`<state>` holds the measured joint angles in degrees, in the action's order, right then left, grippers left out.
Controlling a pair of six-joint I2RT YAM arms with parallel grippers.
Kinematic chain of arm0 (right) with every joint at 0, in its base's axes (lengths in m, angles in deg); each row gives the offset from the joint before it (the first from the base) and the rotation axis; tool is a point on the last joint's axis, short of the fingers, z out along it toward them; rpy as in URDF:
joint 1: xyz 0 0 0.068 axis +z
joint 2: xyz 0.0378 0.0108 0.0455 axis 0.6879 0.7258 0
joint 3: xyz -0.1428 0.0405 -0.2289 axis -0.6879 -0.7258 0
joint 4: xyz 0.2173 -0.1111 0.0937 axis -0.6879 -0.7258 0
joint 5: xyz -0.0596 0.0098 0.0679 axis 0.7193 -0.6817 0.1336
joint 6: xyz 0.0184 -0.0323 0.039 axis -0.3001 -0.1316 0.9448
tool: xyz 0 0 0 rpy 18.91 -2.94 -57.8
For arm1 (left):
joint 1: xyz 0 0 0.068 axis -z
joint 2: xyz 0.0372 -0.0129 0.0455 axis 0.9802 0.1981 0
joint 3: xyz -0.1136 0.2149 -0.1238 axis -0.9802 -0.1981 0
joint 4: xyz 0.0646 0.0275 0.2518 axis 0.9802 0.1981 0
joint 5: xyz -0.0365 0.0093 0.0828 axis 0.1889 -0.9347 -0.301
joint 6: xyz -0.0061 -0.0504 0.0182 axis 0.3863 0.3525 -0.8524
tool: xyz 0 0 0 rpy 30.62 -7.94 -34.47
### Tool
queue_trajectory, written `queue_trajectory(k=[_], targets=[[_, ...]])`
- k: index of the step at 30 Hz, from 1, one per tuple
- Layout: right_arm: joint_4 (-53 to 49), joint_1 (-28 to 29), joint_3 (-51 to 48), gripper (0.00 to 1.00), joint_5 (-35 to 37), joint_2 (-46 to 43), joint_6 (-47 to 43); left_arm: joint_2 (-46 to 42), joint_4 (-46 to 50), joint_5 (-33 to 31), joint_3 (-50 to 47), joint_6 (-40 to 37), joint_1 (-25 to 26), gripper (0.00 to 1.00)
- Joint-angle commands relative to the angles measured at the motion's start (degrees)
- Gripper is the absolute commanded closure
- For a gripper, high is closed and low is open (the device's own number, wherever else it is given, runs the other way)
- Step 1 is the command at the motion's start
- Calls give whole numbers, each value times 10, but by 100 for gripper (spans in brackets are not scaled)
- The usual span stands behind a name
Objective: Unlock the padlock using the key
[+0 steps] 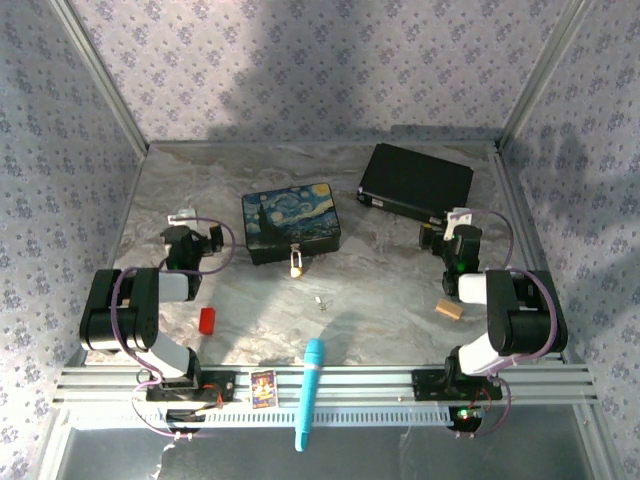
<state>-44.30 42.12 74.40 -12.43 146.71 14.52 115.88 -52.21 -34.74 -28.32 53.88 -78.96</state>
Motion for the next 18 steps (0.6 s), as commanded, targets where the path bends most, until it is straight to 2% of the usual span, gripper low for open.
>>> queue_trajectory(k=[1, 9, 12, 18], targets=[[12, 0, 1, 1, 6, 5, -5, 0, -20, 14, 1, -9, -1, 0], [-6, -3, 3, 1, 7, -15, 2, -6, -20, 20, 0, -10, -1, 0], [-38, -4, -3, 1, 9, -67, 1, -68, 3, 1, -17, -2, -1, 0], [-194, -4, 40, 1, -9, -184, 31, -184, 165, -8, 22, 29, -1, 0]])
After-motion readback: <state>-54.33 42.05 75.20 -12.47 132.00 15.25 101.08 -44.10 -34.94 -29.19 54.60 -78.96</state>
